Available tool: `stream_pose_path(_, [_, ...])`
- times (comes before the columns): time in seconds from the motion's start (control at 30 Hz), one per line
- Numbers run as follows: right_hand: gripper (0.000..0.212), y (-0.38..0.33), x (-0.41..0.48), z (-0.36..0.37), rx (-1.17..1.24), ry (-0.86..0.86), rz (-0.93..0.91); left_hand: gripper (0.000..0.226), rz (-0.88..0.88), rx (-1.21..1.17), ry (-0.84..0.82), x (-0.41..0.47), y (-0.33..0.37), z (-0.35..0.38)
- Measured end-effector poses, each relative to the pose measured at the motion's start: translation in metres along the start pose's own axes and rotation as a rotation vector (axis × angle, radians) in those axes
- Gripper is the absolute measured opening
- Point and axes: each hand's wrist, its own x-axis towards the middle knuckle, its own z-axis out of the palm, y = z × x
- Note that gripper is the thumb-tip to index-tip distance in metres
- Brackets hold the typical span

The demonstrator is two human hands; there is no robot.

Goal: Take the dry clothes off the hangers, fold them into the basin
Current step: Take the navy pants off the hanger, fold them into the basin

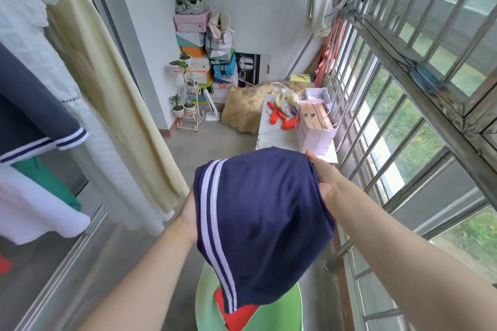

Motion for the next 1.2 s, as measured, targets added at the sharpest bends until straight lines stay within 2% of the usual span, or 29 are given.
stream_pose_path(0.07, [0.047, 0.0, 0.001, -0.005, -0.003, 0.056, 0.01, 0.084, -0.053, -0.045, -0.106, 0.002, -0.003, -0.008])
stream_pose_path(0.1, [0.048, 0.001, 0.001, -0.007, 0.0, 0.07, 0.013, 0.088, -0.085, -0.031, -0.156, 0.001, -0.006, -0.011])
stream_pose_path(0.13, [0.05, 0.001, 0.002, -0.009, -0.009, 0.078, 0.029, 0.082, -0.099, 0.03, -0.194, -0.003, -0.009, -0.012])
stream_pose_path(0.2, [0.053, 0.0, 0.003, -0.012, -0.021, 0.091, 0.05, 0.055, -0.09, 0.268, -0.244, -0.007, -0.016, -0.009])
stream_pose_path(0.27, [0.053, -0.003, 0.009, -0.013, -0.011, 0.099, 0.032, 0.04, -0.018, 0.428, -0.187, -0.005, -0.02, -0.005])
stream_pose_path(0.37, [0.06, -0.016, 0.019, -0.025, -0.044, 0.111, -0.04, 0.03, 0.051, 0.353, -0.134, -0.008, -0.015, 0.003])
stream_pose_path(0.53, [0.068, -0.005, -0.01, -0.064, -0.322, -0.108, 0.092, 0.032, 0.047, 0.275, -0.122, -0.009, -0.002, 0.01])
stream_pose_path(0.63, [0.079, 0.023, -0.011, -0.089, -0.133, -0.169, 0.166, 0.035, 0.032, 0.224, -0.097, -0.008, 0.004, 0.014])
stream_pose_path(0.73, [0.077, 0.045, -0.013, -0.093, -0.061, -0.179, 0.162, 0.039, 0.002, 0.167, -0.094, -0.004, 0.006, 0.013])
stream_pose_path(0.87, [0.063, 0.057, -0.018, -0.076, -0.293, -0.28, 0.254, 0.038, -0.015, 0.169, -0.093, -0.001, 0.006, 0.012])
stream_pose_path(0.93, [0.044, 0.056, -0.012, -0.07, -0.357, -0.227, 0.211, 0.038, -0.033, 0.192, -0.072, 0.001, 0.007, 0.011])
stream_pose_path(1.0, [0.037, 0.054, -0.005, -0.065, -0.375, -0.153, 0.152, 0.036, -0.067, 0.225, -0.019, 0.003, 0.009, 0.005])
stream_pose_path(1.13, [0.037, 0.056, 0.008, -0.069, -0.4, -0.009, 0.154, 0.033, -0.084, 0.311, 0.157, 0.009, 0.005, -0.014])
stream_pose_path(1.2, [0.04, 0.06, 0.012, -0.071, -0.419, 0.029, 0.186, 0.04, -0.018, 0.317, 0.203, 0.011, 0.0, -0.022])
